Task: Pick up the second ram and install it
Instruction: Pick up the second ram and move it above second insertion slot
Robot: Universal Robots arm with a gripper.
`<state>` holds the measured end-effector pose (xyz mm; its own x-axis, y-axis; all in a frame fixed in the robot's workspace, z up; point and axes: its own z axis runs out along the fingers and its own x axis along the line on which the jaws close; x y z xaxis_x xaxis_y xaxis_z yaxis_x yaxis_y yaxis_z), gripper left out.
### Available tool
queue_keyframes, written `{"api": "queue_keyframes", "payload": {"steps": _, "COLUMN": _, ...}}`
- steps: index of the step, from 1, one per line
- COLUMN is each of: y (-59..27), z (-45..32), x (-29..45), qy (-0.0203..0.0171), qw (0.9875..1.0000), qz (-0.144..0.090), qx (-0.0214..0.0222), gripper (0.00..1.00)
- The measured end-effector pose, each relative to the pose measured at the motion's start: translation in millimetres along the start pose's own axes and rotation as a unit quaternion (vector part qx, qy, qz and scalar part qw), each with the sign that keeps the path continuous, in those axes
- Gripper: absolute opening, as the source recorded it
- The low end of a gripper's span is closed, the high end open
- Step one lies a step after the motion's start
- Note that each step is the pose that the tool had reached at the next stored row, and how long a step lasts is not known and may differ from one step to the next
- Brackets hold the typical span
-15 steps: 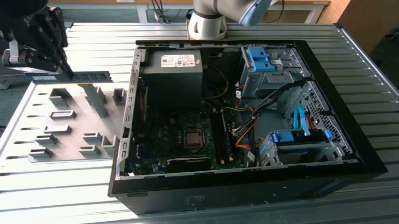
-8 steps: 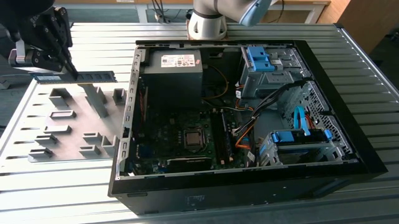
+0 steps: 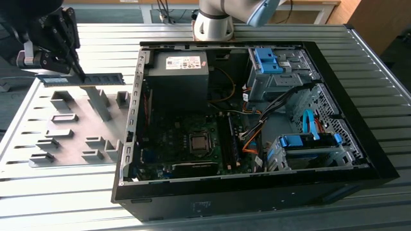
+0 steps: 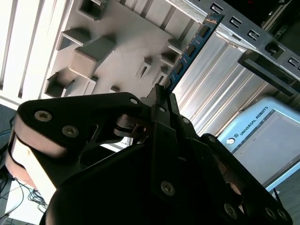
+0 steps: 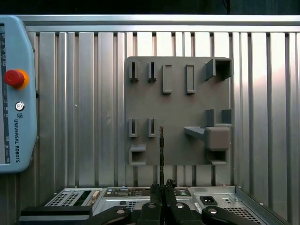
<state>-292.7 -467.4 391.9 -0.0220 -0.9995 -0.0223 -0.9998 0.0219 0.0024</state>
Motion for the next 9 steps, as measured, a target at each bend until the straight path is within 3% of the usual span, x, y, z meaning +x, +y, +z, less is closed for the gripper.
{"api": "queue_keyframes", "payload": {"steps": 9, "y": -11.4, "z": 0.0, "x": -0.3, "qy": 0.0000, "qw": 1.0000, "qz": 0.000, "qx": 0.0000, "gripper": 0.14}}
